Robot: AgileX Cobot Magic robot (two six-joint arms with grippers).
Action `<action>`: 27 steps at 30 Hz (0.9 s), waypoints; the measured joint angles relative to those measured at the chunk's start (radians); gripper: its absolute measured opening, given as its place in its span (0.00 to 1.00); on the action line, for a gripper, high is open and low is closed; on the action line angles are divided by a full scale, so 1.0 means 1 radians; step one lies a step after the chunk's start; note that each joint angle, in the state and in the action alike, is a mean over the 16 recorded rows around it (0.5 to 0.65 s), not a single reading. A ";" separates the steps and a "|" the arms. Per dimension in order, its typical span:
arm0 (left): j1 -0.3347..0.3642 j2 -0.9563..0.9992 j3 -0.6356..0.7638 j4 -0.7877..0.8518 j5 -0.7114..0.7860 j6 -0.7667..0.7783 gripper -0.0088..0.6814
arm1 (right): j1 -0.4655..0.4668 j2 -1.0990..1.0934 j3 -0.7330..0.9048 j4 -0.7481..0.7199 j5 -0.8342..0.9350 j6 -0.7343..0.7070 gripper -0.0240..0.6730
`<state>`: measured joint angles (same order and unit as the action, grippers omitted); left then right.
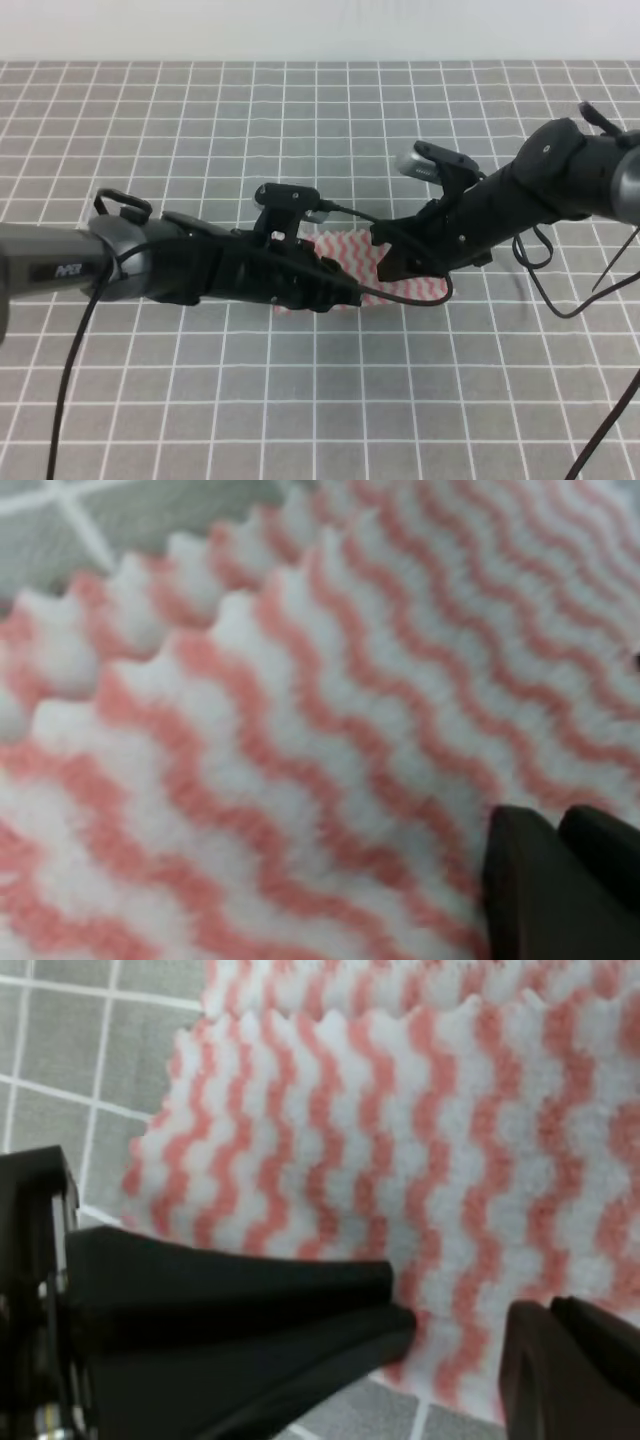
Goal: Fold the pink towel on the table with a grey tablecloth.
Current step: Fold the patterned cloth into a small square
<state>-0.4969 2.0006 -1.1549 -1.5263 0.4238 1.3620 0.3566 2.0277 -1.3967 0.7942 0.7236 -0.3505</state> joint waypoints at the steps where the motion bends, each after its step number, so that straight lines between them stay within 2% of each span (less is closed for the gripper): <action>1: 0.000 0.003 0.000 0.002 -0.004 0.000 0.09 | 0.000 0.002 0.000 -0.002 -0.002 0.000 0.01; 17: 0.000 0.013 -0.002 0.042 -0.046 0.001 0.09 | 0.001 0.041 -0.001 -0.041 -0.020 0.003 0.01; 27: 0.007 -0.022 -0.003 0.124 -0.146 0.005 0.09 | 0.001 0.046 -0.002 -0.044 -0.021 0.005 0.01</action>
<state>-0.4899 1.9786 -1.1576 -1.4023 0.2777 1.3666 0.3577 2.0733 -1.3983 0.7500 0.7030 -0.3457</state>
